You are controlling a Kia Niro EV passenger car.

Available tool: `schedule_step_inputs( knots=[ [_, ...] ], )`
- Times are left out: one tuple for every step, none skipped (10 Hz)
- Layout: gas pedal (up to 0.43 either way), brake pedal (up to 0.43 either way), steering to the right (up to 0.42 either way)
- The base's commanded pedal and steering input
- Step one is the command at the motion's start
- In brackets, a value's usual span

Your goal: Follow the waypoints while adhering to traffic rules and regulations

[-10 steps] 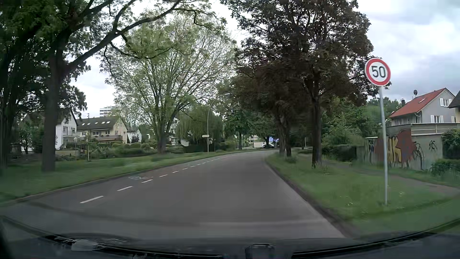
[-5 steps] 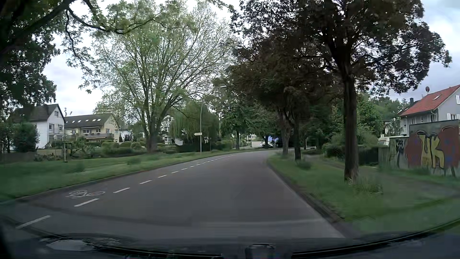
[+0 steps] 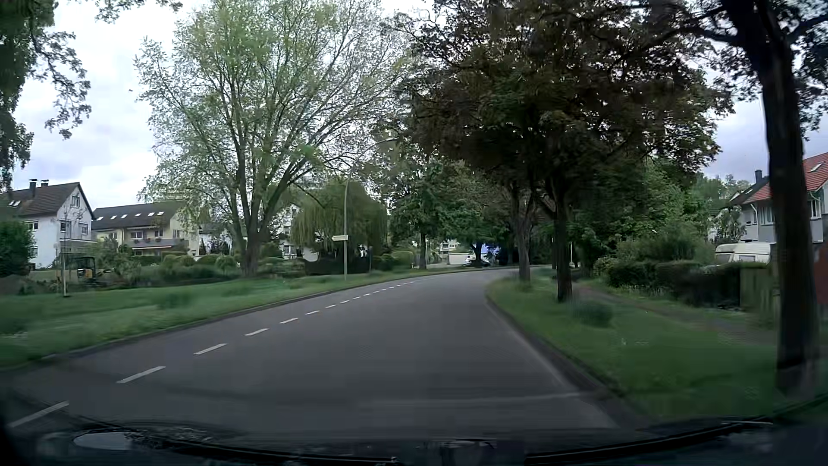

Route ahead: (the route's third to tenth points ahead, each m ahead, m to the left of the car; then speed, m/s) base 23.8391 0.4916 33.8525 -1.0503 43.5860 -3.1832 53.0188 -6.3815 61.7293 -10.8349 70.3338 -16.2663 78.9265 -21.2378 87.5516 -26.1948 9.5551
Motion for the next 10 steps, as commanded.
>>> schedule_step_inputs(
  knots=[
    [0.087, 0.000, 0.010],
    [0.087, 0.000, 0.011],
    [0.087, 0.000, 0.012],
    [0.087, 0.000, 0.012],
    [0.087, 0.000, 0.012],
    [0.087, 0.000, 0.012],
    [0.079, 0.000, 0.012],
    [0.079, 0.000, 0.013],
    [0.079, 0.000, 0.014],
    [0.079, 0.000, 0.014]
  ],
)
